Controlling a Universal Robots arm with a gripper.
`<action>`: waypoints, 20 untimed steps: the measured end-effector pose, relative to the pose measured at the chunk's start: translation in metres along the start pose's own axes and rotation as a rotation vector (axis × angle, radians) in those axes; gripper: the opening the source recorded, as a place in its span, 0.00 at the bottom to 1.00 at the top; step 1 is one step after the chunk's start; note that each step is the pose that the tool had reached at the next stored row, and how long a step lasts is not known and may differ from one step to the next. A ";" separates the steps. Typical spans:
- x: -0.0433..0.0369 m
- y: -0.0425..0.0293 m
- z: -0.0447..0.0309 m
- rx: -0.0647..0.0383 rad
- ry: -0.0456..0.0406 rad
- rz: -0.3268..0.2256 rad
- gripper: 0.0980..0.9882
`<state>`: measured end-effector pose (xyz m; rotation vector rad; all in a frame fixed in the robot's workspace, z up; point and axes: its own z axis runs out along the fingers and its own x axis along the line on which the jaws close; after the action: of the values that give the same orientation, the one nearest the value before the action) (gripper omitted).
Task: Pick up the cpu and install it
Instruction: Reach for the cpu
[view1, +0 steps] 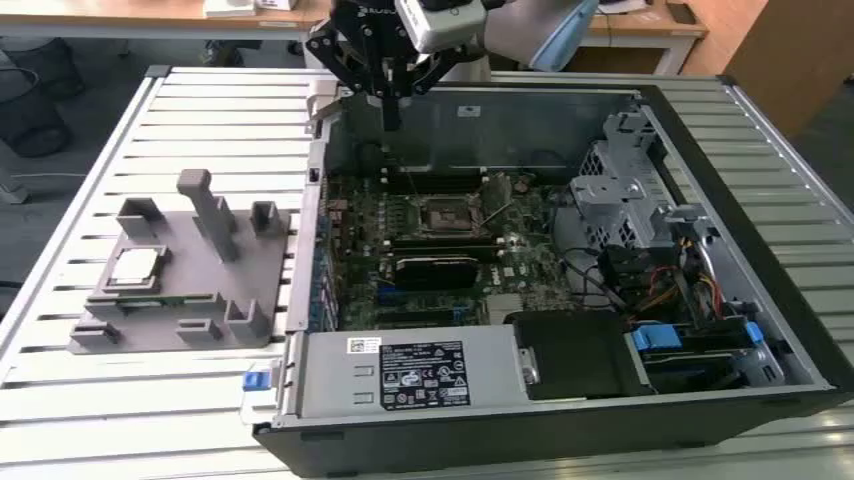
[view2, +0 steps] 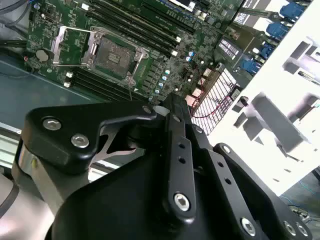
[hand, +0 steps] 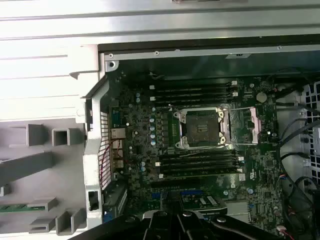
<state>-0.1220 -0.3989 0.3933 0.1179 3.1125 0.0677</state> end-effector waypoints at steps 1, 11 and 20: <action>0.0000 0.0000 0.0000 0.000 0.0000 0.000 0.01; 0.0020 -0.0001 0.0000 0.000 0.0000 0.000 0.01; 0.0041 -0.0003 0.0000 0.000 0.0000 0.000 0.01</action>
<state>-0.1261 -0.3989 0.3931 0.1179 3.1125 0.0677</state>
